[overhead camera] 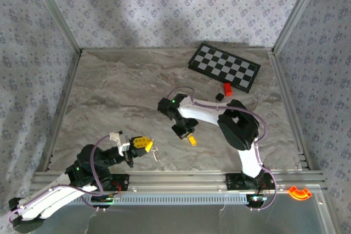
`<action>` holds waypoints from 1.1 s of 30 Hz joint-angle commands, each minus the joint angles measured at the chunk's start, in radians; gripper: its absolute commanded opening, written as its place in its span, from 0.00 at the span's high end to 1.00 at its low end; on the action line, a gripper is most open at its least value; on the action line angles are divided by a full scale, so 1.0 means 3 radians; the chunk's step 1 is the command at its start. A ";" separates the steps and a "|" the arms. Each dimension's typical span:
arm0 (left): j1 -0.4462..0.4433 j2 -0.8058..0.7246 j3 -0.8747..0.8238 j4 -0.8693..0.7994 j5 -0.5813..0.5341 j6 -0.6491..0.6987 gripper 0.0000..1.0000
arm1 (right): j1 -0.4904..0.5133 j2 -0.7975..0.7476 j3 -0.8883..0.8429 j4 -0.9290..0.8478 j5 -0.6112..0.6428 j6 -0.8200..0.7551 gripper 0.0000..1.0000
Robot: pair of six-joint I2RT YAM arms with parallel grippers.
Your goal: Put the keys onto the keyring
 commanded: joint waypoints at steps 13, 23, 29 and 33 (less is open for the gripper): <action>0.0005 -0.0035 0.0010 0.0226 -0.0047 -0.0032 1.00 | 0.0575 -0.1176 -0.1808 0.2577 0.1223 0.1054 1.00; 0.0008 -0.0035 0.0010 0.0232 -0.0068 -0.0032 1.00 | 0.0650 -0.1560 -0.2542 0.3562 0.1278 0.0986 0.97; 0.0007 -0.0037 0.0015 0.0222 -0.0062 -0.0027 1.00 | 0.0637 -0.1598 -0.2704 0.3746 0.1255 0.1016 0.91; 0.0008 -0.0037 0.0016 0.0218 -0.0065 -0.0025 1.00 | 0.0635 -0.1631 -0.2740 0.3729 0.1254 0.1056 0.86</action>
